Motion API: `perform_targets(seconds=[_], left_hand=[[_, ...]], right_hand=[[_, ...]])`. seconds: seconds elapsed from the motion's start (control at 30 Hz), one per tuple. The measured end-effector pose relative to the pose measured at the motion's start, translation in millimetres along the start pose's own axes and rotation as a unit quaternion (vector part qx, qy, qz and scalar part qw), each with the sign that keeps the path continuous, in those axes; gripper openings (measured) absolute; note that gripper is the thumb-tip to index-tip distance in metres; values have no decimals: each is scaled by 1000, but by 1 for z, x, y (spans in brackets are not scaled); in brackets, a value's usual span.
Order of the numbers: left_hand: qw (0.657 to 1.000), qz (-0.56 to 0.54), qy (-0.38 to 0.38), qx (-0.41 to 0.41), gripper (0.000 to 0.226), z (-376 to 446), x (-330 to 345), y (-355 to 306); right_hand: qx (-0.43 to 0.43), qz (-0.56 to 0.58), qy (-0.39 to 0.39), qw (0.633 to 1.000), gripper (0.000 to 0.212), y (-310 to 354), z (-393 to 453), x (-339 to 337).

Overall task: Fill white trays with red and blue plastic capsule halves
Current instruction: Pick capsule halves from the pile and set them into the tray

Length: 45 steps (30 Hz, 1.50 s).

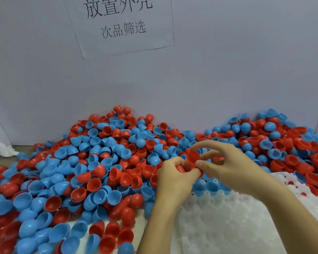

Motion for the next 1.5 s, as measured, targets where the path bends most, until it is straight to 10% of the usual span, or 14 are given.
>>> perform_targets(seconds=[0.47,1.13,1.4,1.5], left_hand=[[984,-77,20,156,33,-2,3,-43],[965,-99,-29,240,19,-3,-8,-62],[976,-68,-29,203,23,-1,-7,-58],[986,-143,-84,28,32,-1,-11,-27]], right_hand=[[130,341,-102,925,11,-25,1,-26],[101,314,-43,943,22,2,-5,-23],[77,282,-58,955,17,-2,-1,-25],[82,270,-66,957,14,-4,3,-21]])
Point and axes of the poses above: each hand's wrist, its own z-axis towards the middle knuckle, its own x-axis out of the palm, y = z × x, the point moved 9 cm from there along z, towards the middle knuckle, and after that the axes turned 14 degrees about x, right-handed, at the moved point
